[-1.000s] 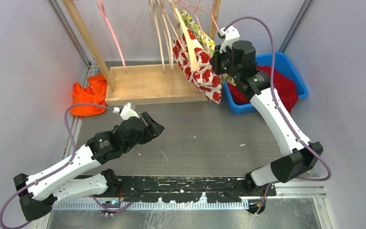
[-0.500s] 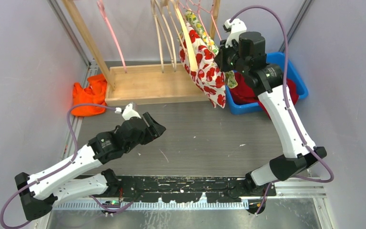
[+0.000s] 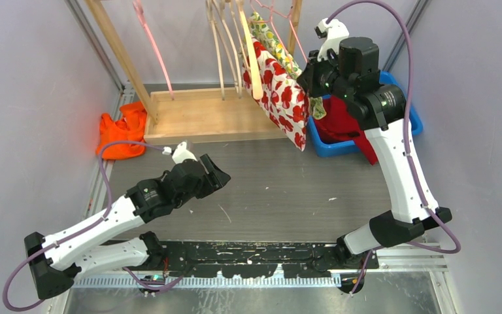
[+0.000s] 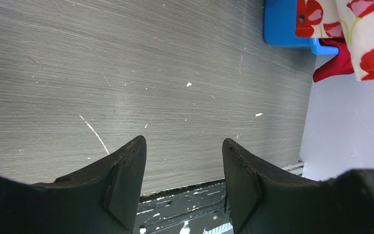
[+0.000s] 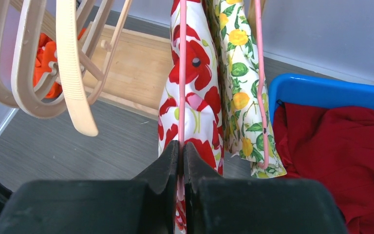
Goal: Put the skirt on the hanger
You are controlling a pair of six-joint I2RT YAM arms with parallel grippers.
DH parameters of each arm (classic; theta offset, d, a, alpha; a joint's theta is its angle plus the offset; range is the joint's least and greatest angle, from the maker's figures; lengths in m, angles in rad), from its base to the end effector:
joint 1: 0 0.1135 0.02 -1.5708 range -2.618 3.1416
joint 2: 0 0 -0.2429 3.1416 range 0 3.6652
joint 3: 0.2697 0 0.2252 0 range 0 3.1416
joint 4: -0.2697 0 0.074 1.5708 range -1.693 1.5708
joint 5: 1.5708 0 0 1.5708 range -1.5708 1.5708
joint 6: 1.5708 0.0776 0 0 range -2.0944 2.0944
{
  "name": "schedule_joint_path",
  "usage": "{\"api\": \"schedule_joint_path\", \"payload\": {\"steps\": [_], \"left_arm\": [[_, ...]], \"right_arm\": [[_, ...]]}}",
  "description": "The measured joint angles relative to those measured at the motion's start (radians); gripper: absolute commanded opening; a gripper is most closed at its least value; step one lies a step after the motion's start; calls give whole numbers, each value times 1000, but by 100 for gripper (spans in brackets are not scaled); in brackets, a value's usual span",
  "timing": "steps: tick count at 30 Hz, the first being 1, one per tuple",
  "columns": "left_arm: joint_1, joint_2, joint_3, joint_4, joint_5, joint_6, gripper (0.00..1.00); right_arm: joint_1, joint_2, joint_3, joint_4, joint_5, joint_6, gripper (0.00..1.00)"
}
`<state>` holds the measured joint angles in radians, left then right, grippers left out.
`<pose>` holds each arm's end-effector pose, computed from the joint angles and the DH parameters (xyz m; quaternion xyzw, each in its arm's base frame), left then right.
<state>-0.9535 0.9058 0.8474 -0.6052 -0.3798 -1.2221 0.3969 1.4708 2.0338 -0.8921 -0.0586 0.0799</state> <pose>0.1423 -0.1508 0.2619 -0.2002 0.8637 -0.3023 0.3501 0.2663 0.1165 0.4728 -0.1451 0.8002 0.1605 0.5594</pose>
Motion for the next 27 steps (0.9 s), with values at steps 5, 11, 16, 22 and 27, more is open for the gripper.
{"api": "schedule_joint_path", "payload": {"steps": [5, 11, 16, 22, 27], "left_arm": [[0, 1, 0, 11, 3, 0, 59], [0, 1, -2, 11, 2, 0, 59], [0, 1, -11, 13, 2, -1, 60], [0, 0, -29, 10, 1, 0, 63], [0, -10, -43, 6, -6, 0, 69]], "right_arm": [[0, 0, 0, 1, -14, 10, 1], [0, -6, -44, 34, -28, 24, 1], [0, -11, -137, 114, -51, 40, 20], [0, -23, -288, 209, -82, 80, 57], [0, -92, -401, 222, -29, 91, 71]]}}
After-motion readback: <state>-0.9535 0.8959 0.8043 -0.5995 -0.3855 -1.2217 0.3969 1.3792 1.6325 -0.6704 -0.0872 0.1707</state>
